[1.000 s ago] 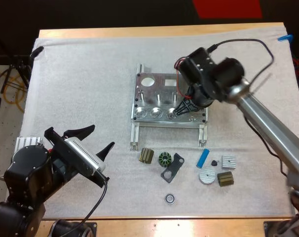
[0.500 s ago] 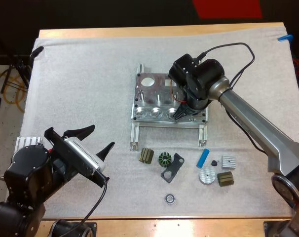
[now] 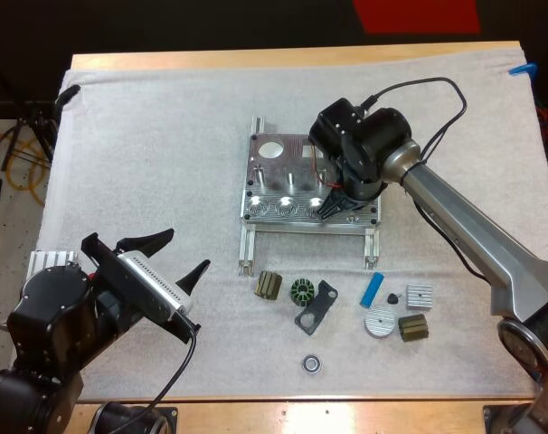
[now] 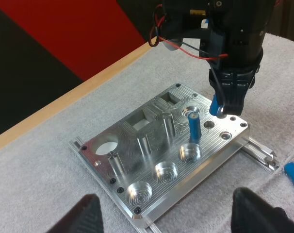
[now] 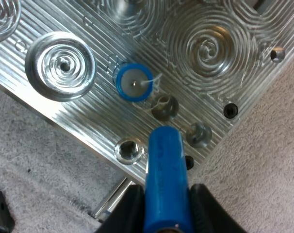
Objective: Load cells from left to right
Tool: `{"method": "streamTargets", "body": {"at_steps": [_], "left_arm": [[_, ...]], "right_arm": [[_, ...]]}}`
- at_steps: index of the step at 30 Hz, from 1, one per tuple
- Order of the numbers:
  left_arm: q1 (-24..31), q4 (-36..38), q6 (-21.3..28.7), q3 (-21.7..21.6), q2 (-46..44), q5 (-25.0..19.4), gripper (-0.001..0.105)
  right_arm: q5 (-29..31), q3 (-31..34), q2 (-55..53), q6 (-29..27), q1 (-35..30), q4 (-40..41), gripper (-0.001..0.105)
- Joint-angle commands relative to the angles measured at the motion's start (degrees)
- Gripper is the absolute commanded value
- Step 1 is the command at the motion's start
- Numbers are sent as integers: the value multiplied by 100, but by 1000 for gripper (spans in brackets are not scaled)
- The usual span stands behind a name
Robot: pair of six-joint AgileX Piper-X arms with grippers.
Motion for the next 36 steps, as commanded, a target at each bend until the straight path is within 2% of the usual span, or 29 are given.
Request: {"method": "streamTargets", "body": {"at_steps": [1,36], "left_arm": [[16,-58,-64,4,-37,72,56],[16,-58,-64,4,-37,72,56]], "right_arm": [[14,-82,-50,-27,-21,-27,0],[3,-82,-50,-151,-21,-250,0]]}}
